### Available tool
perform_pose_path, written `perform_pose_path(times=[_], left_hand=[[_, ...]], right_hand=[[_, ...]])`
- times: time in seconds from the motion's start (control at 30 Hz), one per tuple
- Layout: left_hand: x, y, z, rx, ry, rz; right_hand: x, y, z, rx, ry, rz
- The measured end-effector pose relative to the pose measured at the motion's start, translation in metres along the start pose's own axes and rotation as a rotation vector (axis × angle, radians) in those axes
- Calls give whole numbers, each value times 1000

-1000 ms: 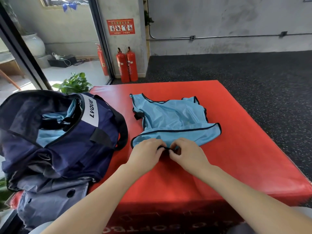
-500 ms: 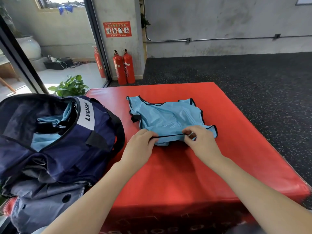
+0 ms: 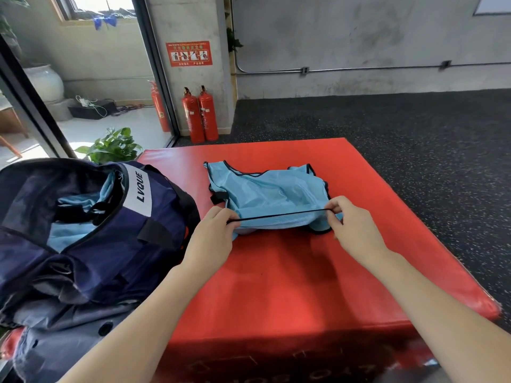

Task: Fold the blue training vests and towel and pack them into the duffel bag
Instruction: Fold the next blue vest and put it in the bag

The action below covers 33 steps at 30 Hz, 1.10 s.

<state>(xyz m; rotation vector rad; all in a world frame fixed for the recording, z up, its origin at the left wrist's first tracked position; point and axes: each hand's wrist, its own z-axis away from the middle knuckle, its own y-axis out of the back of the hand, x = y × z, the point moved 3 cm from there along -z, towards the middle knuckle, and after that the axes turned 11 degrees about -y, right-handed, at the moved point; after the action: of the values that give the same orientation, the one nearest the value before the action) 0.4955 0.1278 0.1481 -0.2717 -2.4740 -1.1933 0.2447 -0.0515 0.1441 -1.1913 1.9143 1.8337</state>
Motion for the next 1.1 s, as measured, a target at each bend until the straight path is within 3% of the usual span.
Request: perform_pose_path(times=[0.23, 0.4, 0.57, 0.8, 1.1], left_hand=[[-4, 16, -2, 64, 210, 184], [-14, 28, -1, 114, 203, 154], [-19, 34, 1, 115, 194, 133], [-23, 29, 14, -9, 85, 14], [-23, 26, 33, -220, 51, -81]], right_hand=[[2, 1, -5, -33, 87, -19], [7, 3, -10, -165, 70, 0], [26, 12, -19, -158, 115, 136], [38, 34, -14, -96, -54, -41], [46, 56, 5, 3, 7, 1]])
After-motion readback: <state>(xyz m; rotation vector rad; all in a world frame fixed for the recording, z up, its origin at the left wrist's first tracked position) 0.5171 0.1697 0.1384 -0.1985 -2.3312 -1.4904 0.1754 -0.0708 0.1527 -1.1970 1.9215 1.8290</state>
